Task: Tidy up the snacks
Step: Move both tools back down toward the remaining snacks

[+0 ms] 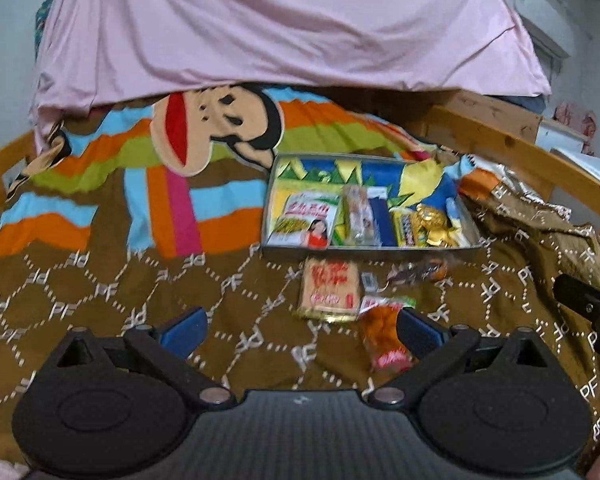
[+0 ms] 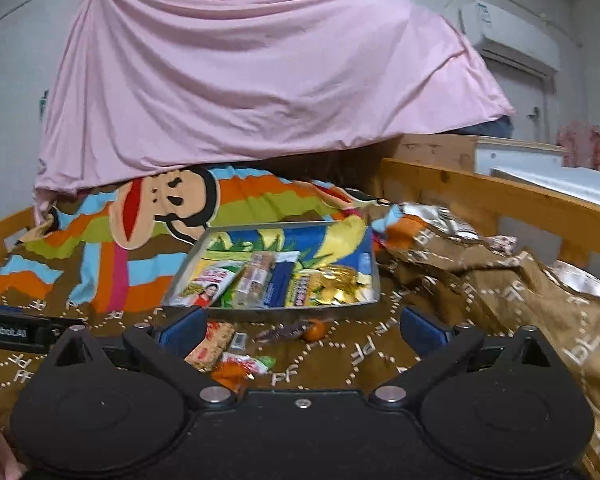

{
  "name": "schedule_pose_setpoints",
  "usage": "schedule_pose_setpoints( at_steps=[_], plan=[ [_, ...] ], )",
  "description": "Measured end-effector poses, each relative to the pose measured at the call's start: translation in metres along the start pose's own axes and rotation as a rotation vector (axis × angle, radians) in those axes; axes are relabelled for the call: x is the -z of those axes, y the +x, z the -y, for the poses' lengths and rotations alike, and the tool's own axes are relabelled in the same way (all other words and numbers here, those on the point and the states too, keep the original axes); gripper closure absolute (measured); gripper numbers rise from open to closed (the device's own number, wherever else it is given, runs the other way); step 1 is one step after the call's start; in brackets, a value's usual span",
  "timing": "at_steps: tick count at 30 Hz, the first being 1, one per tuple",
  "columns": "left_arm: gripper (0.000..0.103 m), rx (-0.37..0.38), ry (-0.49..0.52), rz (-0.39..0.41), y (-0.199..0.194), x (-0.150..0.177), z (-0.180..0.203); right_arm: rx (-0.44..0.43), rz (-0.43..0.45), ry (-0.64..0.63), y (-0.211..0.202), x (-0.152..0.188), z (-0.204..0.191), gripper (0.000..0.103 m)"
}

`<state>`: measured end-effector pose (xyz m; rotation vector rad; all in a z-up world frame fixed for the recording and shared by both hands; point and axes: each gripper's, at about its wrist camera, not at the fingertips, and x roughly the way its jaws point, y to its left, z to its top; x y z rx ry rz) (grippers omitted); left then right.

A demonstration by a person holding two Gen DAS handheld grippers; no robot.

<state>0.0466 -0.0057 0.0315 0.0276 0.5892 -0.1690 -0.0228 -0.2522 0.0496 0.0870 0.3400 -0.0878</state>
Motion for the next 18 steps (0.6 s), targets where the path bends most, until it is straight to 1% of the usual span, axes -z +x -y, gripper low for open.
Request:
schedule_pose_setpoints(
  at_steps=[5,8,11,12,15,18],
  plan=[
    [0.0,-0.027,-0.031,-0.036,-0.007,0.001,-0.011,-0.005,-0.043,-0.048,-0.005,0.013,-0.017,0.001],
    [0.0,-0.079,-0.017,-0.072,-0.007,0.006,-0.017,-0.024,-0.08,-0.093,-0.003,0.019,-0.027,0.001],
    [0.0,-0.145,-0.006,-0.129,-0.003,0.014,-0.022,-0.037,-0.114,-0.135,0.0,0.024,-0.036,0.001],
    [0.0,-0.155,-0.009,-0.143,-0.002,0.015,-0.023,-0.039,-0.124,-0.142,0.002,0.025,-0.038,0.001],
    [0.0,-0.16,-0.026,-0.156,-0.001,0.016,-0.028,-0.046,-0.154,-0.157,0.006,0.027,-0.041,0.001],
    [0.0,-0.163,-0.006,-0.155,-0.001,0.016,-0.025,-0.046,-0.183,-0.161,0.011,0.03,-0.042,0.001]
  ],
)
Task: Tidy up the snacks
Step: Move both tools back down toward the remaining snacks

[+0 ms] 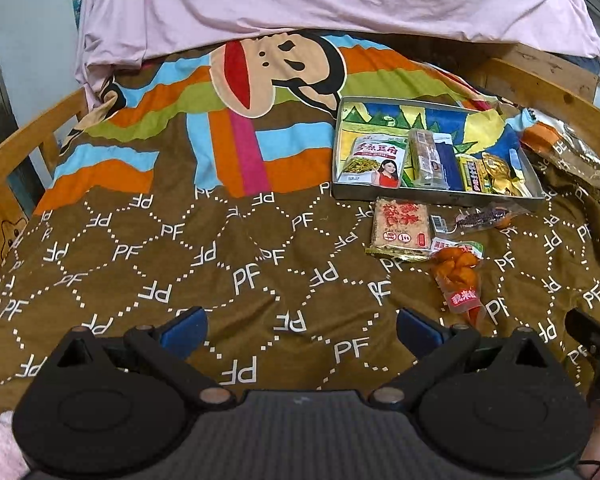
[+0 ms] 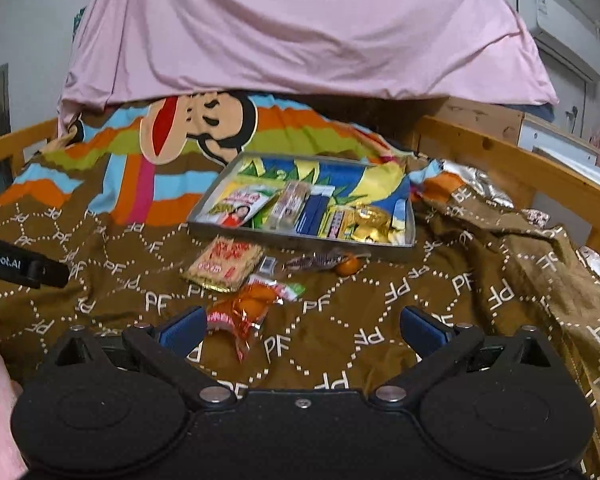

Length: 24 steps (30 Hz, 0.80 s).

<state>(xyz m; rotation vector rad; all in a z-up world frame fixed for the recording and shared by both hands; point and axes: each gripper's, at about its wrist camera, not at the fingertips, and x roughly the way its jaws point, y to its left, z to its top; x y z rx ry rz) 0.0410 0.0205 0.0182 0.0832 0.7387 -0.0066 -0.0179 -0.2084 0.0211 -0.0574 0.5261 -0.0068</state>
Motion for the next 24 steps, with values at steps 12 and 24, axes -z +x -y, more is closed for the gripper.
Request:
schedule_pose_setpoints(
  at_steps=[12,24],
  plan=[
    [0.0,-0.015,0.054,-0.062,0.018,-0.007,0.007,-0.023,-0.138,-0.023,0.026,0.006,-0.004,0.001],
    [0.0,0.001,0.155,-0.084,0.034,-0.016,0.023,-0.024,-0.229,0.034,0.05,0.004,0.005,0.001]
  ],
)
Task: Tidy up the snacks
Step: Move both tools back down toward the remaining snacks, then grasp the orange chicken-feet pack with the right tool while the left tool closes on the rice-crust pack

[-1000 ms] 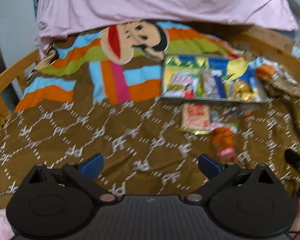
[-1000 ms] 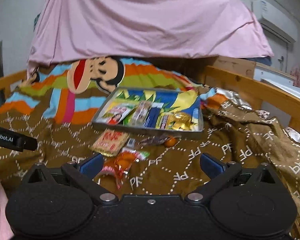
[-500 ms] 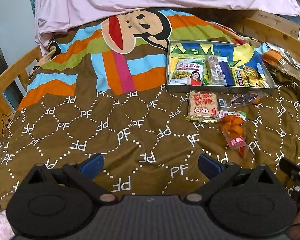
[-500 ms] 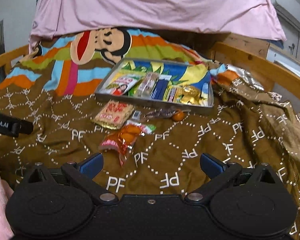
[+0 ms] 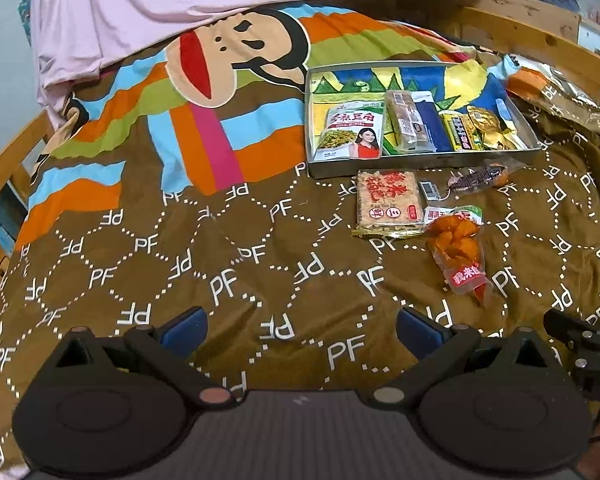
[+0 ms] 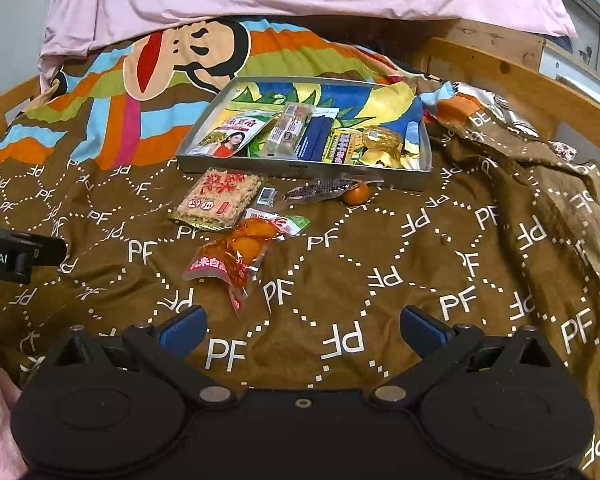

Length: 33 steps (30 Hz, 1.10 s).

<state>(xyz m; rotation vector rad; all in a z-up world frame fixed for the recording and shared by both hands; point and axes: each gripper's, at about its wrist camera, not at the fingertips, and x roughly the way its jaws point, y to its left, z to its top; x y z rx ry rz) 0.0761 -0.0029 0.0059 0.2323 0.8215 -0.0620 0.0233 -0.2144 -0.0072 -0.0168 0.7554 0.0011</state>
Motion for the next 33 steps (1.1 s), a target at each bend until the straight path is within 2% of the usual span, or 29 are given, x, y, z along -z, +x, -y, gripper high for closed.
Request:
schedule_pose_setpoints(
  at_steps=[8,16,23,27,33],
  plan=[
    [0.0,0.034,0.078,-0.005,0.018,-0.021,-0.002,-0.012,-0.007,-0.03,0.013,-0.009,-0.004,0.001],
    [0.0,0.028,0.189,0.037,0.035,-0.042,0.005,-0.054,0.057,-0.019,0.023,-0.02,-0.001,0.001],
    [0.0,0.062,0.21,0.021,0.063,-0.059,0.003,-0.112,0.062,0.004,0.043,-0.027,-0.001,0.001],
    [0.0,0.051,0.231,0.016,0.08,-0.065,0.006,-0.125,0.052,0.008,0.054,-0.03,-0.004,0.001],
    [0.0,0.054,0.202,-0.006,0.102,-0.073,0.004,-0.169,0.034,0.02,0.07,-0.031,-0.012,0.001]
  ],
)
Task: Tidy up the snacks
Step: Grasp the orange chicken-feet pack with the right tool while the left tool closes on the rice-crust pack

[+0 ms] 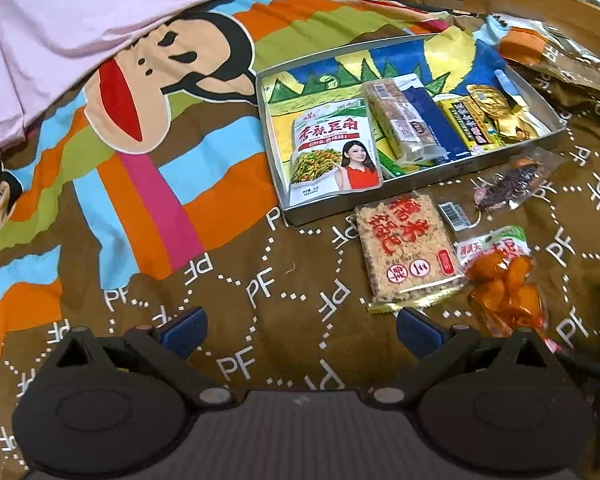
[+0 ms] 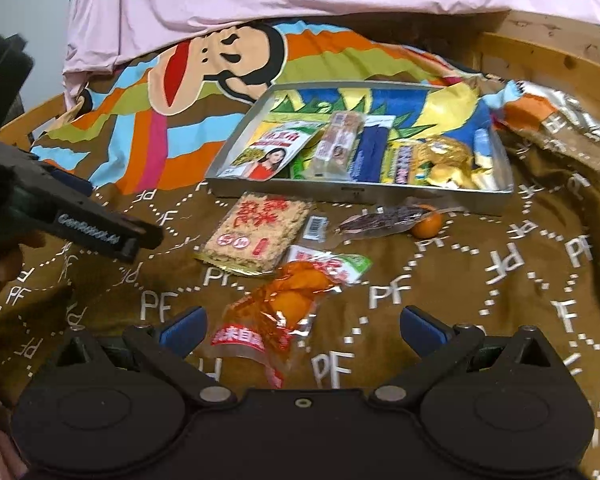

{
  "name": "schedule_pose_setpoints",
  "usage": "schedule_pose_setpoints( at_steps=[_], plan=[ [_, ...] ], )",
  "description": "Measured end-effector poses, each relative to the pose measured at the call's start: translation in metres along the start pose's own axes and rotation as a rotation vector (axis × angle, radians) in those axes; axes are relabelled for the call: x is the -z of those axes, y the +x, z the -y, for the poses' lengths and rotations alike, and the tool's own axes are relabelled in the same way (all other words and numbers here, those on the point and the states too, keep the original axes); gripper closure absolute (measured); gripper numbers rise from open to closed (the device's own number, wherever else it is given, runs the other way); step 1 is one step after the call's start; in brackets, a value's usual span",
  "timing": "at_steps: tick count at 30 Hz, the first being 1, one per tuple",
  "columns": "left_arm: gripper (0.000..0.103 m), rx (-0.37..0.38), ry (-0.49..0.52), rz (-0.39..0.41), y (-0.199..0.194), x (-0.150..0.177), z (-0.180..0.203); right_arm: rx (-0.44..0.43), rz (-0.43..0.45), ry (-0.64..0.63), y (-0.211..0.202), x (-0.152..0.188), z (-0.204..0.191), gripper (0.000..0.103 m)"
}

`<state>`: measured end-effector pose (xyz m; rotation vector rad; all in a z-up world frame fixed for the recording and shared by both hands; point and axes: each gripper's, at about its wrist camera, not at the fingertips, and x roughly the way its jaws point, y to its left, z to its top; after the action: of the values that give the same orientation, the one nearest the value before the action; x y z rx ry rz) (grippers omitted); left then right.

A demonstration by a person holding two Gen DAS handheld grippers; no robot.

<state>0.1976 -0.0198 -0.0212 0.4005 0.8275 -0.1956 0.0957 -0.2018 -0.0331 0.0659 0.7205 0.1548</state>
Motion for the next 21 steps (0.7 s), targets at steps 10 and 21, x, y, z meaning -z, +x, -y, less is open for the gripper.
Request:
schedule_pose_setpoints(
  at_steps=[10,21],
  plan=[
    [0.0,0.027,-0.065,0.028,0.025,-0.015,-0.008,0.008,-0.026,-0.051,0.043,0.001,-0.018,0.001],
    [0.0,0.086,-0.091,0.059,0.043,-0.017,-0.004,0.07,-0.018,-0.063,0.066,0.008,-0.031,0.005]
  ],
)
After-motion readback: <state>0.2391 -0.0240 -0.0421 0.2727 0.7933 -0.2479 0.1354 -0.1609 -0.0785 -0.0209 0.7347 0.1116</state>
